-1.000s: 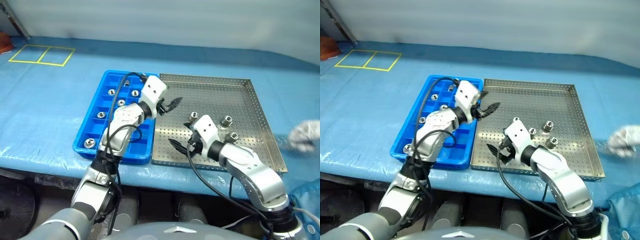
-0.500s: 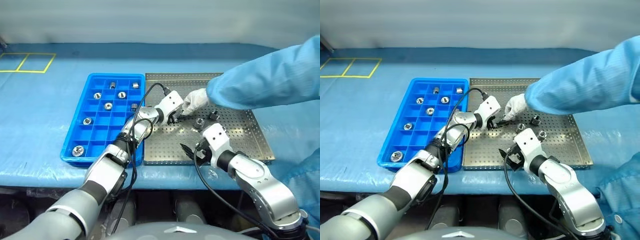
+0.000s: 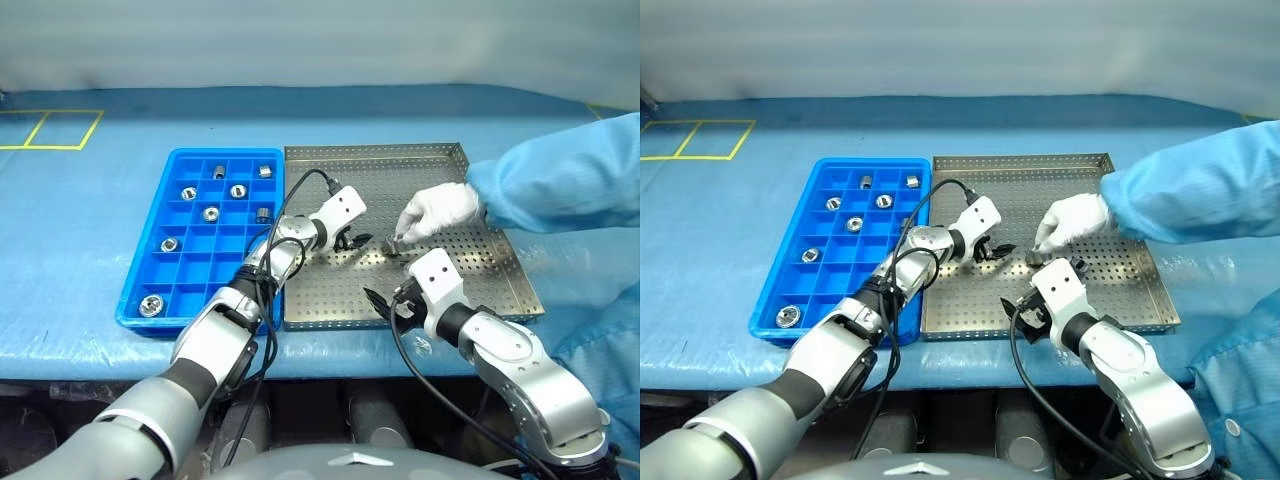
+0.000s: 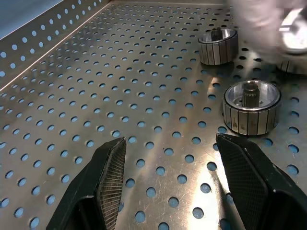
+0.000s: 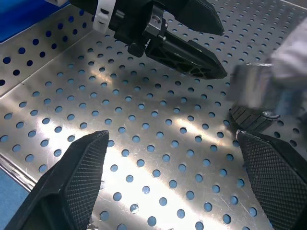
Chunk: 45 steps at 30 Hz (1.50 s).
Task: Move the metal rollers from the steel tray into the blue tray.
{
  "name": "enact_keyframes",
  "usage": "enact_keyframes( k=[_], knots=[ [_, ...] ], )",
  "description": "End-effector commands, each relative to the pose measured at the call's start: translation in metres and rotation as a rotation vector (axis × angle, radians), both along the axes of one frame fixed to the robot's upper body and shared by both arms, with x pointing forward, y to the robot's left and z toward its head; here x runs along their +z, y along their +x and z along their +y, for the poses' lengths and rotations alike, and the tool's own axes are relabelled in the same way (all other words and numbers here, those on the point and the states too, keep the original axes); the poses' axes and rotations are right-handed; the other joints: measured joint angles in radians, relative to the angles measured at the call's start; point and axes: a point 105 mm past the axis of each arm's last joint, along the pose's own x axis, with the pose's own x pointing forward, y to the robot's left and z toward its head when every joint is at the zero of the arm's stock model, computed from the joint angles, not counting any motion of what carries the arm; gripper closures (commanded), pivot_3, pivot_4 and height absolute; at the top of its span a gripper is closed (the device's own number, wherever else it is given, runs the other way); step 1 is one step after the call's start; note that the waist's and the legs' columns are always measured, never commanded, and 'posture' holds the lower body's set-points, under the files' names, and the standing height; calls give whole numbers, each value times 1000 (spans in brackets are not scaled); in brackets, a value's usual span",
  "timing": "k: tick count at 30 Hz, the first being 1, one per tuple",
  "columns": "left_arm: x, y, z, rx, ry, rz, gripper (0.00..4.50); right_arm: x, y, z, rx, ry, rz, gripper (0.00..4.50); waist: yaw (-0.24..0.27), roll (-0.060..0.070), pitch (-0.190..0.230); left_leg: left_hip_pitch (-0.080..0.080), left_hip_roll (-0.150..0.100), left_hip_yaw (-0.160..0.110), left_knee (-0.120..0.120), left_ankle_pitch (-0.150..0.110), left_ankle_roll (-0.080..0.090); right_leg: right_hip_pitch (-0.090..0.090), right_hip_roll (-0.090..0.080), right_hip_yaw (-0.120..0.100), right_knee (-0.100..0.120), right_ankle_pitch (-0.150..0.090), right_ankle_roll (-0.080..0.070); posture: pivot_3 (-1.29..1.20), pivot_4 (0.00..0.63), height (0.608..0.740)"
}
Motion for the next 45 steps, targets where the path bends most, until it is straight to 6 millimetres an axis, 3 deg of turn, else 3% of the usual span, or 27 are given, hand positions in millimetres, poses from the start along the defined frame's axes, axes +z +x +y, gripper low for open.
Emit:
enact_keyframes(
  k=[1,12,19,23,28,43,45],
  knots=[
    [13,5,0,5,-31,-48,1257,10,2,3,13,1,-44,0,2,0,0,0,0,0,0,0,0,0,0,0,0,0,1,-85,150,740],
    [21,3,6,1,-66,-70,1257,10,2,2,20,-6,-41,0,4,0,0,2,0,0,1,0,0,0,0,1,3,2,3,-76,150,740],
    [34,-42,0,-307,-142,6,1257,12,-5,-1,38,-23,-31,0,4,1,0,3,0,1,0,0,0,1,0,1,4,-1,-1,-73,150,740],
    [20,-67,7,-466,-24,75,1257,9,-9,-3,46,-33,-11,0,4,1,0,4,0,1,0,0,0,1,0,1,4,-1,-2,-74,150,740],
    [5,-78,10,-521,62,103,1257,0,-11,-1,52,-22,30,0,3,1,0,6,1,1,1,0,0,4,0,2,4,-1,-2,-77,150,740],
    [-18,-65,-7,-431,92,123,1257,0,-12,5,69,-14,34,0,2,0,0,7,1,1,1,0,0,4,1,1,4,-1,-3,-96,150,740],
    [-19,-64,-9,-415,76,134,1641,0,-12,5,67,-15,33,0,3,0,0,7,1,1,1,0,0,4,1,1,4,-1,-3,-96,150,740]
  ],
)
